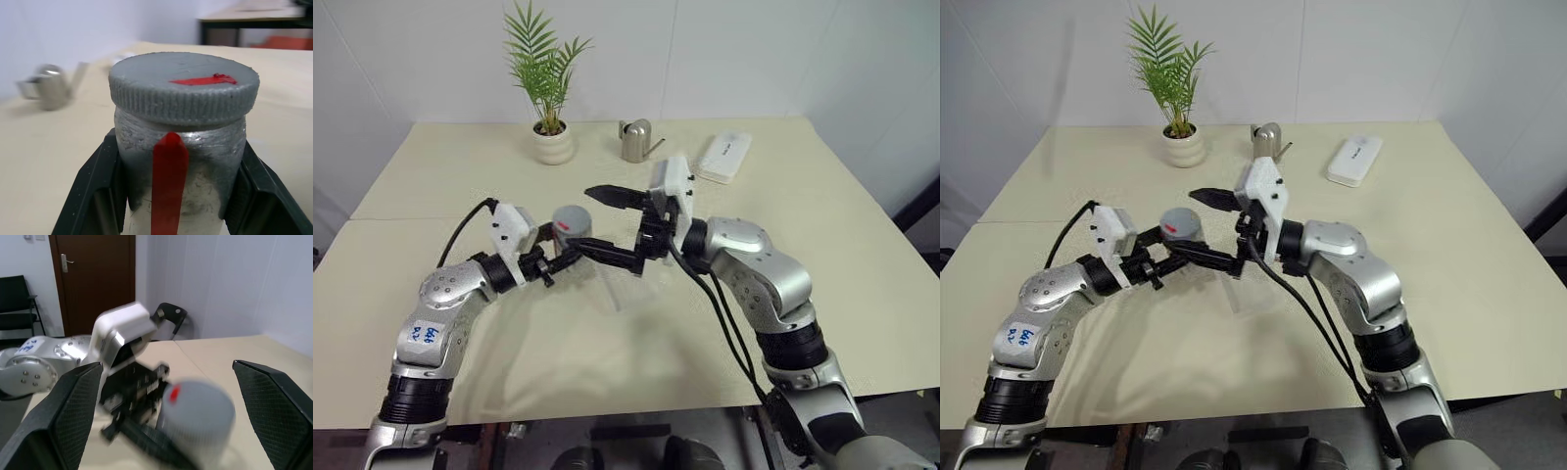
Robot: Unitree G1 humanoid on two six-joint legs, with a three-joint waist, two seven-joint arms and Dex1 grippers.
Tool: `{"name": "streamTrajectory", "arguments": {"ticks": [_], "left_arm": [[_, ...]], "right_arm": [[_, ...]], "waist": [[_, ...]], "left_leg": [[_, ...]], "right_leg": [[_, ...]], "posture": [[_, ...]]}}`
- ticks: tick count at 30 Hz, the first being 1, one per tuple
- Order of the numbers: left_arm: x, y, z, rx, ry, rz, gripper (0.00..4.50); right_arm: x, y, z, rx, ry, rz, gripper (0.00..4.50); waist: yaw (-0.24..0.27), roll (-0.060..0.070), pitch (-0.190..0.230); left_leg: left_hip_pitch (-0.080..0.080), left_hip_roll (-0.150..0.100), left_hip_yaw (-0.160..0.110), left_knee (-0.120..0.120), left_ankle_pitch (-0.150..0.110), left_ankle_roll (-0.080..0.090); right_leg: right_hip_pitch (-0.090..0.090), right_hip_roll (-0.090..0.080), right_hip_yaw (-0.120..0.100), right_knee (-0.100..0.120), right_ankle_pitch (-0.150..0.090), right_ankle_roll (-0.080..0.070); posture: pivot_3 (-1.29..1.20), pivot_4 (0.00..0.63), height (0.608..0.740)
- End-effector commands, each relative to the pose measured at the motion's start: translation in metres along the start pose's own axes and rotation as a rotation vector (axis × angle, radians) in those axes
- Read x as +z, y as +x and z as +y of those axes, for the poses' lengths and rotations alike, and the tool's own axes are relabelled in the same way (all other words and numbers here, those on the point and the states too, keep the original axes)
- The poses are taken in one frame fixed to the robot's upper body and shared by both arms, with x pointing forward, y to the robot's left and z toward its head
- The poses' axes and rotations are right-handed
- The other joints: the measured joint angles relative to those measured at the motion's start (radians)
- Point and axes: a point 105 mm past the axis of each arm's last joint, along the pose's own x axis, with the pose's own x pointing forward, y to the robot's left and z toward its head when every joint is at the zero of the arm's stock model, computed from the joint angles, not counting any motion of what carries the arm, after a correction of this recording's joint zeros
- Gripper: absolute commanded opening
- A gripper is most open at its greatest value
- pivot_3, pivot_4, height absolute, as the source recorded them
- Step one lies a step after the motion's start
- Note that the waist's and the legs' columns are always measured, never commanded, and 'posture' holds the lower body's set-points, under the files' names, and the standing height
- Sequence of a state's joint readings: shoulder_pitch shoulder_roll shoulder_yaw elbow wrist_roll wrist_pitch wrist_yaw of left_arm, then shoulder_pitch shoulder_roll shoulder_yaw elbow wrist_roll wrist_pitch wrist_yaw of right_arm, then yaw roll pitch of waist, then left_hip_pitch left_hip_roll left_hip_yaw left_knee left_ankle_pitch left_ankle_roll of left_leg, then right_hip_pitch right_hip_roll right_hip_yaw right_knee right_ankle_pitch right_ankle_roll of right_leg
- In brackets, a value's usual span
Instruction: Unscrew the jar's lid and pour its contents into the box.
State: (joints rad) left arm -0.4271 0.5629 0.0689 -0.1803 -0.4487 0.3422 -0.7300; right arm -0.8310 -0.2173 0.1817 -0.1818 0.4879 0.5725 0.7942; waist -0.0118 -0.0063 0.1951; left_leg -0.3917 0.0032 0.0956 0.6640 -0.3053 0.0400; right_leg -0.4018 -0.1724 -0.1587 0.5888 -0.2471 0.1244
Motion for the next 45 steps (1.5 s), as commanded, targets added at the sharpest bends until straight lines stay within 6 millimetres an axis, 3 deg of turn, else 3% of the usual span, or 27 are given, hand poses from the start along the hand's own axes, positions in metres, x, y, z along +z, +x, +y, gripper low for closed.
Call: {"name": "streamTrajectory", "arguments": {"ticks": [1, 6, 16, 30, 33, 37, 45], "left_arm": [[0.015, 0.007, -0.009, -0.065, 0.028, -0.042, 2.00], [0.017, 0.010, -0.012, -0.079, 0.028, -0.059, 2.00], [0.018, 0.009, -0.017, -0.072, 0.015, -0.091, 2.00], [0.020, 0.007, -0.015, -0.045, -0.010, -0.125, 2.00], [0.021, 0.008, -0.015, -0.047, -0.014, -0.133, 2.00], [0.022, 0.008, -0.015, -0.044, -0.018, -0.139, 2.00], [0.029, 0.010, -0.023, -0.118, -0.018, -0.185, 2.00]], "right_arm": [[0.002, 0.011, 0.002, 0.002, -0.023, 0.002, 4.50], [-0.007, 0.013, -0.001, -0.015, -0.029, 0.027, 4.50], [-0.012, -0.001, -0.025, -0.104, -0.015, 0.029, 4.50], [-0.014, -0.007, -0.023, -0.102, 0.037, -0.009, 4.50], [-0.016, -0.006, -0.020, -0.088, 0.037, -0.008, 3.90], [-0.017, -0.005, -0.015, -0.057, 0.037, -0.004, 2.61], [-0.017, -0.008, -0.015, 0.010, 0.019, 0.029, 2.56]], "waist": [[0.000, 0.000, 0.000], [-0.001, 0.000, 0.000], [-0.005, 0.000, 0.000], [-0.015, 0.000, 0.000], [-0.015, 0.000, 0.000], [-0.015, 0.000, 0.000], [-0.015, 0.000, 0.000]], "left_leg": [[0.000, 0.000, 0.000, 0.000, 0.000, 0.000], [-0.001, 0.000, 0.001, 0.000, 0.000, 0.000], [-0.001, 0.002, 0.002, 0.000, 0.000, 0.000], [-0.001, 0.002, 0.002, 0.000, 0.000, 0.000], [-0.001, 0.003, 0.003, 0.000, 0.000, 0.000], [-0.001, 0.003, 0.003, 0.000, 0.000, 0.000], [-0.001, 0.003, 0.003, 0.000, 0.000, 0.000]], "right_leg": [[0.000, 0.000, 0.000, 0.000, 0.000, 0.000], [-0.001, 0.001, 0.000, -0.001, 0.000, 0.000], [-0.001, 0.002, 0.001, -0.001, 0.000, 0.000], [-0.001, 0.003, 0.001, -0.001, 0.000, 0.000], [-0.001, 0.003, 0.002, -0.002, 0.000, 0.000], [-0.001, 0.003, 0.002, -0.002, 0.000, 0.000], [-0.001, 0.003, 0.002, -0.002, 0.000, 0.000]], "posture": [[0.00, 0.150, 0.740], [0.00, 0.150, 0.740], [0.00, 0.150, 0.740], [0.00, 0.150, 0.740], [0.00, 0.150, 0.740], [0.00, 0.150, 0.740], [0.00, 0.150, 0.740]]}}
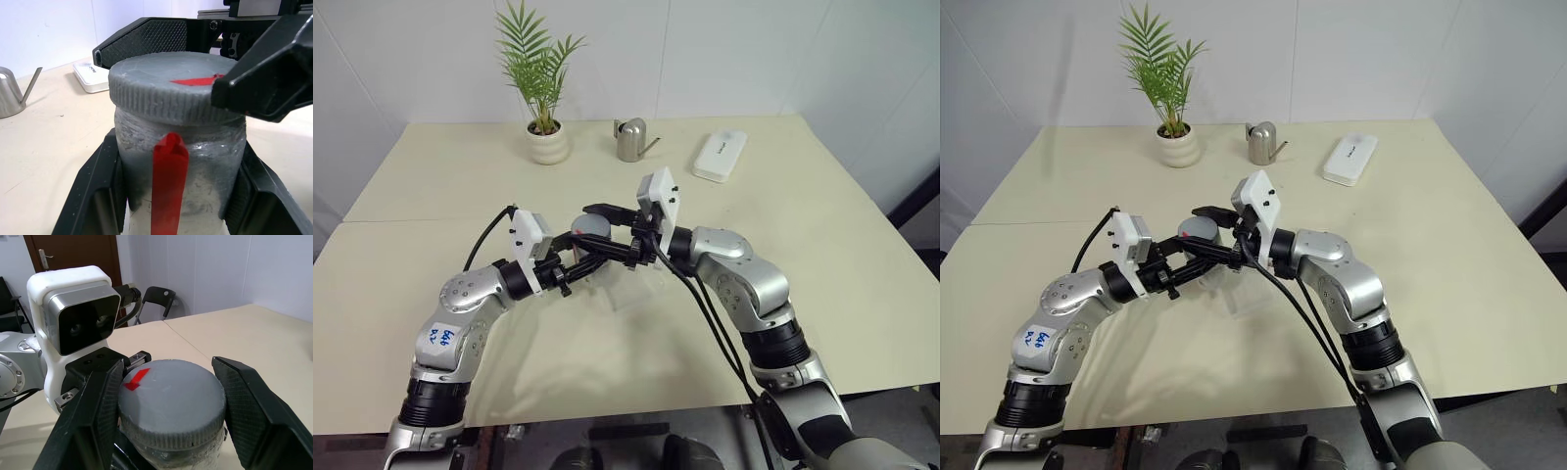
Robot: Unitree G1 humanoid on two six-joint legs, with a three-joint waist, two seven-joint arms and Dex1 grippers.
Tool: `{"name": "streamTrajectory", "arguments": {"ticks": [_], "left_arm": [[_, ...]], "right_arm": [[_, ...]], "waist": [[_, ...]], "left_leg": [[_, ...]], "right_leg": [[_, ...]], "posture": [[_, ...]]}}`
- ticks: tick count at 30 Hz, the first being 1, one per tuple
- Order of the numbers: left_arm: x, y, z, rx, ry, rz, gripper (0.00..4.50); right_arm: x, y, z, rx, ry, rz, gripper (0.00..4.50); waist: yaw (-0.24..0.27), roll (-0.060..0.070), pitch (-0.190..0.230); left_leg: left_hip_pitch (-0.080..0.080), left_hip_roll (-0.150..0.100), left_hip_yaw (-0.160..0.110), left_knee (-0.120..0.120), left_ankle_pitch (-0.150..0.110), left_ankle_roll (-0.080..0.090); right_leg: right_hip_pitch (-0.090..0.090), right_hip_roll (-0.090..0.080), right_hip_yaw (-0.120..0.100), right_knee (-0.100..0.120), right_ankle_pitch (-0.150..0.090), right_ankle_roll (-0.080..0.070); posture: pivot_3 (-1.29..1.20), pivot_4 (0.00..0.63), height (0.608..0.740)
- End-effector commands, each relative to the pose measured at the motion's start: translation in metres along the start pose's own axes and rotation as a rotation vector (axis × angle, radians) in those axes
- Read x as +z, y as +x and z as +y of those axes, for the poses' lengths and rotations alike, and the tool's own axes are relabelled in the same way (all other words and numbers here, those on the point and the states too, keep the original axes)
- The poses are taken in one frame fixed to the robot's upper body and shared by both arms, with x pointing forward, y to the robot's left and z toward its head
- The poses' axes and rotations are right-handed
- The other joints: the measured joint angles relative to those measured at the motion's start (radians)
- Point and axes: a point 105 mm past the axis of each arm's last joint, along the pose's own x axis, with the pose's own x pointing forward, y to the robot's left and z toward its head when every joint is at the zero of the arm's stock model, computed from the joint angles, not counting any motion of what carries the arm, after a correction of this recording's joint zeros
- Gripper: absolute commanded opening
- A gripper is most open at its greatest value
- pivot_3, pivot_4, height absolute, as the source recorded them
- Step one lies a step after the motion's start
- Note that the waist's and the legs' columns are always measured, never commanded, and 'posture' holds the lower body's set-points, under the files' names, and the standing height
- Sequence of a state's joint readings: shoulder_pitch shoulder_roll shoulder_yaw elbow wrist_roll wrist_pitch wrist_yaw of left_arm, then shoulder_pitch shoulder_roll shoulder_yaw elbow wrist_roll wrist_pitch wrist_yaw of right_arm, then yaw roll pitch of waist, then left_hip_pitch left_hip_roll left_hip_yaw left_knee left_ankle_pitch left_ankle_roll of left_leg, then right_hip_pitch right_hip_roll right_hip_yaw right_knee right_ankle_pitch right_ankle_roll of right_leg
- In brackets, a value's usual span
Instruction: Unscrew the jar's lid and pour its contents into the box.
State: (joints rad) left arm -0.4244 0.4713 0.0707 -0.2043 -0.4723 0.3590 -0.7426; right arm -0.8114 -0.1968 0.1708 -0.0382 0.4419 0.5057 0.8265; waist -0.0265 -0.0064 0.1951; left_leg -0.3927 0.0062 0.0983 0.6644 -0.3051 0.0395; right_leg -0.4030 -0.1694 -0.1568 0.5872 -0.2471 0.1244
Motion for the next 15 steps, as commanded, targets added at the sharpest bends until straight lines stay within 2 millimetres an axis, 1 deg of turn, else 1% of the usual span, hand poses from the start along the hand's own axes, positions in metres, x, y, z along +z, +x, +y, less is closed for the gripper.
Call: {"name": "streamTrajectory", "arguments": {"ticks": [1, 3, 5, 8, 11, 15], "left_arm": [[0.026, 0.002, -0.012, -0.109, 0.053, -0.111, 2.00], [0.034, 0.002, -0.017, -0.195, 0.062, -0.151, 2.00], [0.036, 0.004, -0.020, -0.286, 0.059, -0.156, 2.00], [0.038, 0.005, -0.024, -0.389, 0.053, -0.148, 2.00], [0.039, 0.008, -0.027, -0.454, 0.065, -0.143, 2.00], [0.039, 0.008, -0.024, -0.446, 0.076, -0.149, 2.00]], "right_arm": [[0.011, -0.006, 0.005, 0.113, -0.054, 0.008, 2.56], [0.016, -0.015, 0.017, 0.282, -0.068, 0.027, 2.56], [0.022, -0.024, 0.025, 0.440, -0.081, 0.071, 2.56], [0.030, -0.031, 0.027, 0.584, -0.101, 0.130, 2.56], [0.040, -0.031, 0.024, 0.647, -0.130, 0.155, 2.56], [0.044, -0.028, 0.018, 0.633, -0.158, 0.136, 2.56]], "waist": [[0.001, 0.000, 0.000], [0.002, 0.000, 0.000], [0.002, 0.000, 0.000], [0.000, 0.000, 0.000], [-0.004, 0.000, 0.000], [-0.001, 0.000, 0.000]], "left_leg": [[0.000, 0.000, 0.000, 0.000, 0.000, 0.000], [0.000, 0.000, 0.000, 0.000, 0.000, 0.000], [-0.001, 0.000, 0.000, 0.002, 0.000, 0.000], [-0.001, 0.001, 0.001, 0.002, 0.000, 0.000], [0.000, 0.002, 0.002, 0.002, 0.000, 0.000], [0.000, 0.003, 0.003, 0.002, 0.000, -0.001]], "right_leg": [[0.000, 0.000, 0.000, 0.000, 0.000, 0.000], [0.000, 0.000, 0.000, 0.000, 0.000, 0.000], [0.000, 0.000, 0.000, -0.001, 0.000, 0.000], [0.000, 0.001, 0.000, -0.001, 0.000, 0.000], [0.000, 0.002, 0.000, 0.000, 0.000, 0.000], [0.000, 0.003, 0.000, -0.001, 0.000, 0.000]], "posture": [[0.00, 0.150, 0.740], [0.00, 0.150, 0.740], [0.00, 0.150, 0.740], [0.00, 0.150, 0.740], [0.00, 0.150, 0.740], [0.00, 0.150, 0.740]]}}
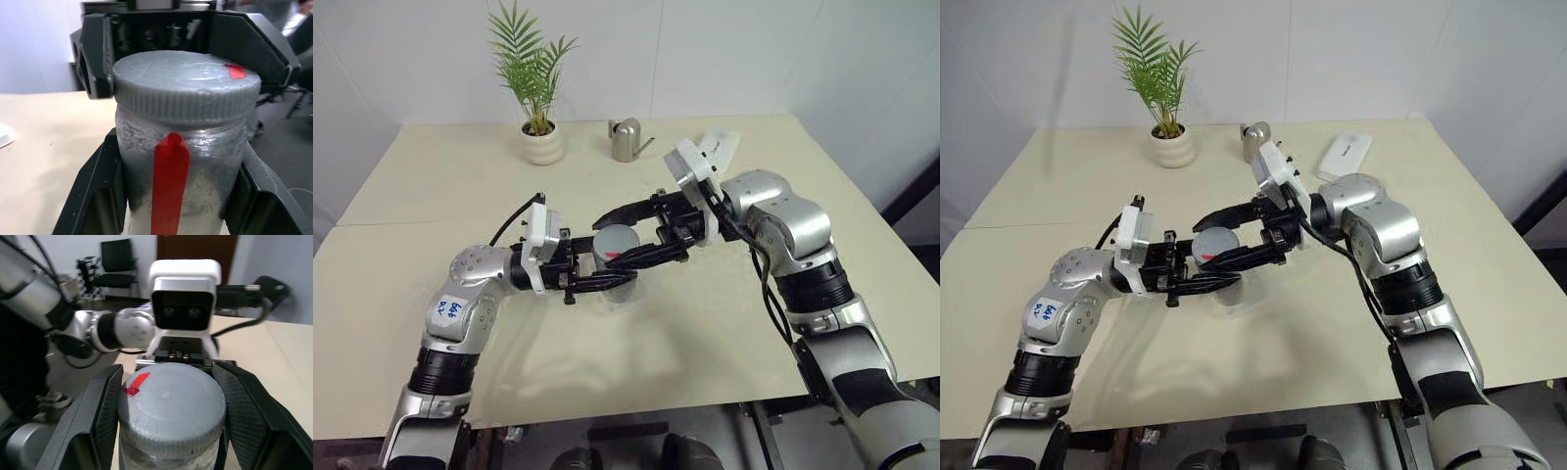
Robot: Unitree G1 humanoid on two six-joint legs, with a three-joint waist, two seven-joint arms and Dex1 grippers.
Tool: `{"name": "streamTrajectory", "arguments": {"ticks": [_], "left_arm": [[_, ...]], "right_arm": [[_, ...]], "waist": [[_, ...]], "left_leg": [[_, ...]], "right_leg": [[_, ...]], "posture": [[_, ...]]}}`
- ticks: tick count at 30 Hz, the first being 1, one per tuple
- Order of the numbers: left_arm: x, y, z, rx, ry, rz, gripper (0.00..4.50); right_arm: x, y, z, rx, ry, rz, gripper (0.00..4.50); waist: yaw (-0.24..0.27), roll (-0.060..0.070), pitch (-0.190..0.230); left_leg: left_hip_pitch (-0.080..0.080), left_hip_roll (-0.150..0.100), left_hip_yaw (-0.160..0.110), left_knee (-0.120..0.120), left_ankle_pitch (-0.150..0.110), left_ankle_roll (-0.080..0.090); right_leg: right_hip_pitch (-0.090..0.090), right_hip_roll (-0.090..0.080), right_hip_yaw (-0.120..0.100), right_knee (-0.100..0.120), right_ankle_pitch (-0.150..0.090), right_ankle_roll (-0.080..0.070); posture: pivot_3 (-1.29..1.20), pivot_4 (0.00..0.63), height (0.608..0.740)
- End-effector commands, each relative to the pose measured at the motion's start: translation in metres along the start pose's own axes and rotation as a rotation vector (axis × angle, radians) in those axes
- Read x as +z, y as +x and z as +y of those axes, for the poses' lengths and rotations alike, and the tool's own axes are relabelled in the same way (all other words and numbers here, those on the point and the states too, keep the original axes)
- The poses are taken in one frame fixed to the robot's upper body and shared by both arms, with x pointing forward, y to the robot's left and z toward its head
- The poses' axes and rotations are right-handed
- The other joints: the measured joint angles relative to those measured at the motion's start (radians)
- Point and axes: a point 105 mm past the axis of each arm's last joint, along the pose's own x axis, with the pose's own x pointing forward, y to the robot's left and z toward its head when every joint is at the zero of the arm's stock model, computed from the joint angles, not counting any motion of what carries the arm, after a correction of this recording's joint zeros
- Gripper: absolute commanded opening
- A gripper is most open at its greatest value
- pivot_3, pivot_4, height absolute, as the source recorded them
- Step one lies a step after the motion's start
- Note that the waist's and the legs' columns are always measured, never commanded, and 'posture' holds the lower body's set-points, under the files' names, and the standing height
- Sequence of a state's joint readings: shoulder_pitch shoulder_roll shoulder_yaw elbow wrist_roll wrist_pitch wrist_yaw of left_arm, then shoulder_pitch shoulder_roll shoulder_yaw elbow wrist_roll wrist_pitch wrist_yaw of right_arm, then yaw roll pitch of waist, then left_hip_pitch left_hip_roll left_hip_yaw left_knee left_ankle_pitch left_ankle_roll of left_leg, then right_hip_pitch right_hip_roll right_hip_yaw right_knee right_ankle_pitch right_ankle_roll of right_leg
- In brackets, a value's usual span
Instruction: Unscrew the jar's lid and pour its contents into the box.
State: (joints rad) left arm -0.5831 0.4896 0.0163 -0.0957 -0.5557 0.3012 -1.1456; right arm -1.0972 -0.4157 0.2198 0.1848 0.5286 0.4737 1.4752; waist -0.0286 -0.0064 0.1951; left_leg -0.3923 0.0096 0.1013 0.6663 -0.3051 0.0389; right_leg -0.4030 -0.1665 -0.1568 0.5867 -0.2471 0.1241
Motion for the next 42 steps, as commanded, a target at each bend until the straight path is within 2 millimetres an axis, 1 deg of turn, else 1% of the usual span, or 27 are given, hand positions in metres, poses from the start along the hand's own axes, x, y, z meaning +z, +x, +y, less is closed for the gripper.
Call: {"name": "streamTrajectory", "arguments": {"ticks": [1, 3, 5, 6, 7, 9, 12, 14, 19, 25, 31, 36, 42], "left_arm": [[0.013, -0.006, 0.007, 0.036, 0.043, -0.049, 2.00], [0.013, -0.008, 0.009, 0.052, 0.048, -0.050, 2.00], [0.013, -0.012, 0.010, 0.067, 0.048, -0.043, 2.00], [0.013, -0.014, 0.010, 0.072, 0.048, -0.041, 2.00], [0.013, -0.016, 0.011, 0.082, 0.048, -0.036, 2.00], [0.013, -0.019, 0.011, 0.095, 0.047, -0.032, 2.00], [0.012, -0.026, 0.014, 0.126, 0.042, -0.019, 2.00], [0.011, -0.029, 0.015, 0.141, 0.039, -0.010, 2.00], [0.009, -0.026, 0.015, 0.148, 0.028, -0.010, 2.00], [0.008, -0.018, 0.013, 0.132, 0.015, -0.021, 2.00], [0.009, -0.015, 0.011, 0.124, 0.013, -0.024, 2.00], [0.010, -0.014, 0.008, 0.121, 0.019, -0.029, 2.00], [0.010, -0.016, 0.004, 0.118, 0.023, -0.030, 2.00]], "right_arm": [[0.006, 0.002, 0.001, 0.033, -0.058, -0.002, 2.56], [0.007, 0.000, -0.003, 0.011, -0.058, -0.011, 2.56], [0.006, -0.003, -0.007, -0.026, -0.035, -0.020, 3.27], [0.005, -0.004, -0.008, -0.034, -0.028, -0.022, 3.50], [0.005, -0.007, -0.010, -0.051, -0.026, -0.029, 3.88], [0.007, -0.011, -0.011, -0.069, -0.029, -0.041, 4.48], [0.013, -0.019, -0.015, -0.132, -0.065, -0.067, 4.48], [0.015, -0.019, -0.014, -0.154, -0.084, -0.073, 4.48], [0.016, -0.003, -0.016, -0.216, -0.096, -0.093, 4.48], [0.009, 0.020, -0.019, -0.239, -0.097, -0.072, 4.48], [0.005, 0.026, -0.030, -0.267, -0.093, -0.053, 4.48], [0.005, 0.021, -0.039, -0.289, -0.089, -0.061, 4.48], [0.009, 0.000, -0.045, -0.309, -0.096, -0.068, 4.48]], "waist": [[0.001, 0.000, 0.000], [0.001, 0.000, 0.000], [0.002, 0.000, 0.000], [0.002, 0.000, 0.000], [0.002, 0.000, 0.000], [0.002, 0.000, 0.000], [0.002, 0.000, 0.000], [0.002, 0.000, 0.000], [0.002, 0.000, 0.000], [0.001, 0.000, 0.000], [0.002, 0.000, 0.000], [0.001, 0.000, 0.000], [0.000, 0.000, 0.000]], "left_leg": [[0.000, 0.000, 0.000, 0.000, 0.000, 0.000], [0.000, 0.000, 0.000, 0.000, 0.000, 0.000], [0.000, 0.000, 0.000, 0.000, 0.000, 0.000], [0.000, 0.000, 0.000, 0.000, 0.000, 0.000], [0.000, 0.000, 0.000, 0.001, 0.000, 0.000], [0.000, 0.000, 0.000, 0.001, 0.000, 0.000], [0.000, 0.000, 0.000, 0.001, 0.000, 0.000], [0.000, 0.000, 0.000, 0.001, 0.000, 0.000], [0.000, 0.000, 0.000, 0.001, 0.000, -0.001], [0.000, 0.000, 0.001, 0.001, 0.000, -0.001], [0.000, 0.000, 0.001, 0.001, 0.000, -0.001], [0.000, 0.000, 0.001, 0.000, 0.000, -0.001], [0.000, 0.000, 0.001, 0.000, 0.000, -0.001]], "right_leg": [[0.000, 0.000, 0.000, 0.000, 0.000, 0.000], [0.000, 0.000, 0.000, 0.000, 0.000, 0.000], [0.000, 0.000, 0.000, 0.000, 0.000, 0.000], [0.000, 0.000, 0.000, 0.000, 0.000, 0.000], [0.000, 0.000, 0.000, 0.000, 0.000, 0.000], [0.000, 0.000, 0.000, 0.000, 0.000, 0.000], [0.000, 0.000, 0.000, 0.000, 0.000, 0.000], [0.000, 0.000, 0.000, 0.000, 0.000, 0.000], [0.000, 0.000, 0.000, 0.000, 0.000, 0.000], [-0.001, 0.000, 0.001, 0.001, 0.000, 0.000], [-0.001, 0.000, 0.001, 0.001, 0.000, 0.000], [-0.001, 0.000, 0.001, 0.001, 0.000, 0.000], [-0.002, 0.000, 0.001, 0.001, 0.000, 0.000]], "posture": [[0.00, 0.150, 0.740], [0.00, 0.150, 0.740], [0.00, 0.150, 0.740], [0.00, 0.150, 0.740], [0.00, 0.150, 0.740], [0.00, 0.150, 0.740], [0.00, 0.150, 0.740], [0.00, 0.150, 0.740], [0.00, 0.150, 0.740], [0.00, 0.150, 0.740], [0.00, 0.150, 0.740], [0.00, 0.150, 0.740], [0.00, 0.150, 0.740]]}}
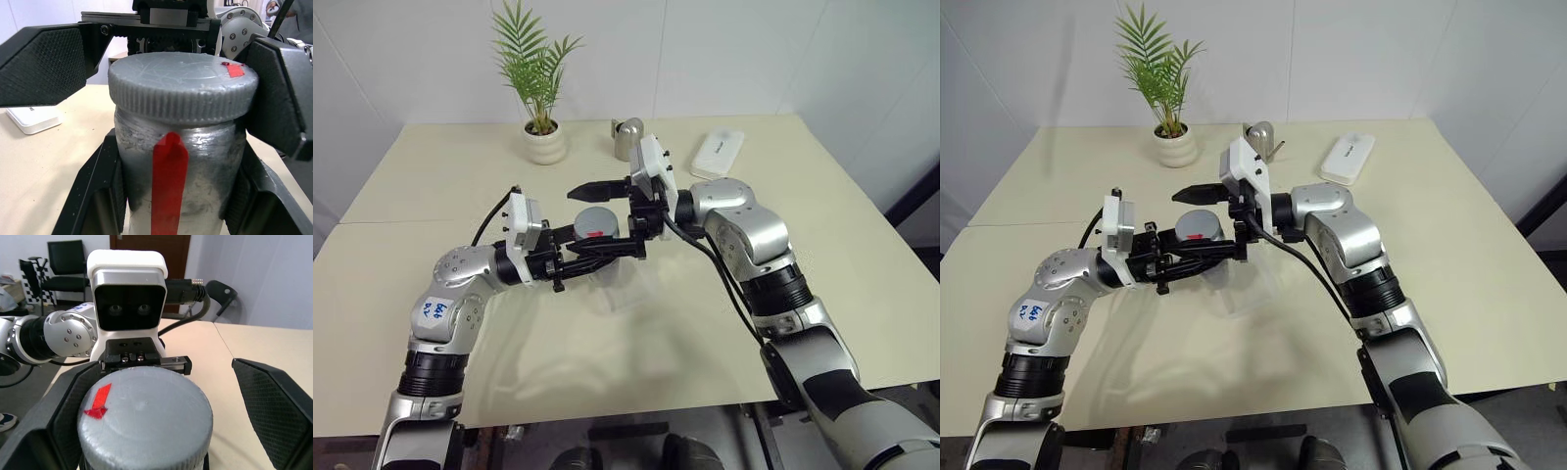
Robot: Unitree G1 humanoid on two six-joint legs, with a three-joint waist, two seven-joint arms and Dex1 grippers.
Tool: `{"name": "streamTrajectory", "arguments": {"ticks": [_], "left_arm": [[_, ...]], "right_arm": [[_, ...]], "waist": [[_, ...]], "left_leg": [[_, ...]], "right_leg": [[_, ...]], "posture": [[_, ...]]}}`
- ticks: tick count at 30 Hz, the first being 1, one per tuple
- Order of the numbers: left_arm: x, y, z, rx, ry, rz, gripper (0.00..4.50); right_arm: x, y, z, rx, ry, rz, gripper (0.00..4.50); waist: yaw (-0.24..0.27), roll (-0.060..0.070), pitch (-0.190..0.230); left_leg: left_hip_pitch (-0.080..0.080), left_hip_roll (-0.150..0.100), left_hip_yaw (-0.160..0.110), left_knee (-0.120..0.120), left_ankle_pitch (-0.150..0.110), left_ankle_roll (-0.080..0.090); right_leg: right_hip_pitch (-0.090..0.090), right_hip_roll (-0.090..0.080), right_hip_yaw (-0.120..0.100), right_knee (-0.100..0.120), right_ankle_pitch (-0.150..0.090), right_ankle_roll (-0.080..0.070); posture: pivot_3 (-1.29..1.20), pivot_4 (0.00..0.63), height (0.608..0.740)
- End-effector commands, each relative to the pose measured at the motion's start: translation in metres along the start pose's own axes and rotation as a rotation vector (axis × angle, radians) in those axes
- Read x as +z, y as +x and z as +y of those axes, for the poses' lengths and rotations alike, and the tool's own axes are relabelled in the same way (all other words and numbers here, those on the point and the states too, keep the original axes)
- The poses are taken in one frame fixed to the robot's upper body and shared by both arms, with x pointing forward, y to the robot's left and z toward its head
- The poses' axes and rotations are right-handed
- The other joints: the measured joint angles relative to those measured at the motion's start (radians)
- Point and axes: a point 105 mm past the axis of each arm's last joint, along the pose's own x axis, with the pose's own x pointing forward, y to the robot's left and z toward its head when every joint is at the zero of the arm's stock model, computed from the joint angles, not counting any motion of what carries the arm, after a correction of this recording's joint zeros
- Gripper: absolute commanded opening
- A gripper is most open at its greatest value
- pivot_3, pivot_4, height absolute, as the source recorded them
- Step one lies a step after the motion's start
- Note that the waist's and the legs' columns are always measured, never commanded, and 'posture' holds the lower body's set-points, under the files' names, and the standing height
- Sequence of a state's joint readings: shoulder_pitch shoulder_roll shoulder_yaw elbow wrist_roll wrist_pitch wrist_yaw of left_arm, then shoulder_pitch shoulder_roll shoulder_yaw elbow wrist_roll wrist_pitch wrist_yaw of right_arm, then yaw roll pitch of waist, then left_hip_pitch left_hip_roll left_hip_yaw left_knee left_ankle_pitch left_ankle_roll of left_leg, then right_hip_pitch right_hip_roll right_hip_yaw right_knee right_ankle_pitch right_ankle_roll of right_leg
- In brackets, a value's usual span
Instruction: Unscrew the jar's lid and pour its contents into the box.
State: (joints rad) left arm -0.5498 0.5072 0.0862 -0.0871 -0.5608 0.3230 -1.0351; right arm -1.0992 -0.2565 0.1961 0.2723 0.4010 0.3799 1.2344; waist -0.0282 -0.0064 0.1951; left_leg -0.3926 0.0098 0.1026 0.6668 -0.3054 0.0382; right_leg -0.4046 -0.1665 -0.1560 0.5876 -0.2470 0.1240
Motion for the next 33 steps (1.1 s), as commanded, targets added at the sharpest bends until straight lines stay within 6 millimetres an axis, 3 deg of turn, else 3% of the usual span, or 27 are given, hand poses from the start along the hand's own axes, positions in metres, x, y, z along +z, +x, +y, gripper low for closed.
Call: {"name": "streamTrajectory", "arguments": {"ticks": [1, 4, 10, 15, 18, 24, 28, 33], "left_arm": [[0.011, 0.002, -0.014, -0.068, 0.044, -0.038, 2.00], [0.011, 0.002, -0.015, -0.068, 0.042, -0.042, 2.00], [0.010, 0.000, -0.017, -0.065, 0.039, -0.045, 2.00], [0.003, -0.006, -0.020, -0.055, 0.033, 0.010, 2.00], [0.001, -0.009, -0.016, -0.027, 0.045, 0.027, 2.00], [0.004, -0.008, -0.012, -0.009, 0.050, 0.019, 2.00], [0.004, -0.006, -0.011, -0.006, 0.047, 0.020, 2.00], [0.003, -0.003, -0.007, -0.003, 0.046, 0.018, 2.00]], "right_arm": [[0.018, -0.024, -0.015, -0.068, -0.060, -0.032, 4.48], [0.017, -0.033, -0.018, -0.072, -0.060, -0.030, 4.48], [0.009, -0.074, -0.032, -0.175, -0.030, 0.014, 4.48], [0.004, -0.105, -0.028, -0.202, 0.010, 0.042, 4.48], [0.006, -0.110, -0.022, -0.186, 0.039, 0.035, 4.48], [0.020, -0.087, -0.008, -0.089, 0.023, -0.011, 4.48], [0.031, -0.053, 0.008, -0.014, 0.016, -0.075, 4.48], [0.027, -0.020, 0.023, 0.034, 0.014, -0.061, 4.48]], "waist": [[0.001, 0.000, 0.000], [0.001, 0.000, 0.000], [0.000, 0.000, 0.000], [0.011, 0.000, 0.000], [0.001, 0.000, 0.000], [-0.001, 0.000, 0.000], [0.001, 0.000, 0.000], [0.004, 0.000, 0.000]], "left_leg": [[0.000, 0.000, 0.000, 0.000, 0.000, 0.000], [0.000, 0.000, 0.000, 0.000, 0.000, 0.000], [0.000, 0.000, 0.000, 0.000, 0.000, 0.000], [-0.001, -0.001, 0.000, 0.000, 0.000, 0.001], [0.000, 0.001, 0.001, 0.000, -0.001, 0.000], [0.001, 0.002, 0.004, 0.000, 0.000, -0.001], [0.001, 0.002, 0.004, 0.001, 0.000, -0.001], [0.000, 0.002, 0.004, 0.001, 0.000, -0.001]], "right_leg": [[0.000, 0.000, 0.000, 0.000, 0.000, 0.000], [0.000, 0.000, 0.000, 0.000, 0.000, 0.000], [0.000, 0.000, 0.000, 0.000, 0.000, 0.000], [0.000, -0.001, 0.000, -0.001, 0.000, 0.000], [0.000, 0.001, 0.000, -0.001, 0.000, 0.000], [-0.001, 0.001, 0.001, 0.001, 0.001, -0.002], [-0.002, 0.001, 0.001, 0.001, 0.001, -0.002], [-0.003, 0.001, 0.001, 0.002, 0.001, -0.002]], "posture": [[0.00, 0.150, 0.740], [0.00, 0.150, 0.740], [0.00, 0.150, 0.740], [0.00, 0.150, 0.740], [0.00, 0.150, 0.740], [0.00, 0.150, 0.740], [0.00, 0.150, 0.740], [0.00, 0.150, 0.740]]}}
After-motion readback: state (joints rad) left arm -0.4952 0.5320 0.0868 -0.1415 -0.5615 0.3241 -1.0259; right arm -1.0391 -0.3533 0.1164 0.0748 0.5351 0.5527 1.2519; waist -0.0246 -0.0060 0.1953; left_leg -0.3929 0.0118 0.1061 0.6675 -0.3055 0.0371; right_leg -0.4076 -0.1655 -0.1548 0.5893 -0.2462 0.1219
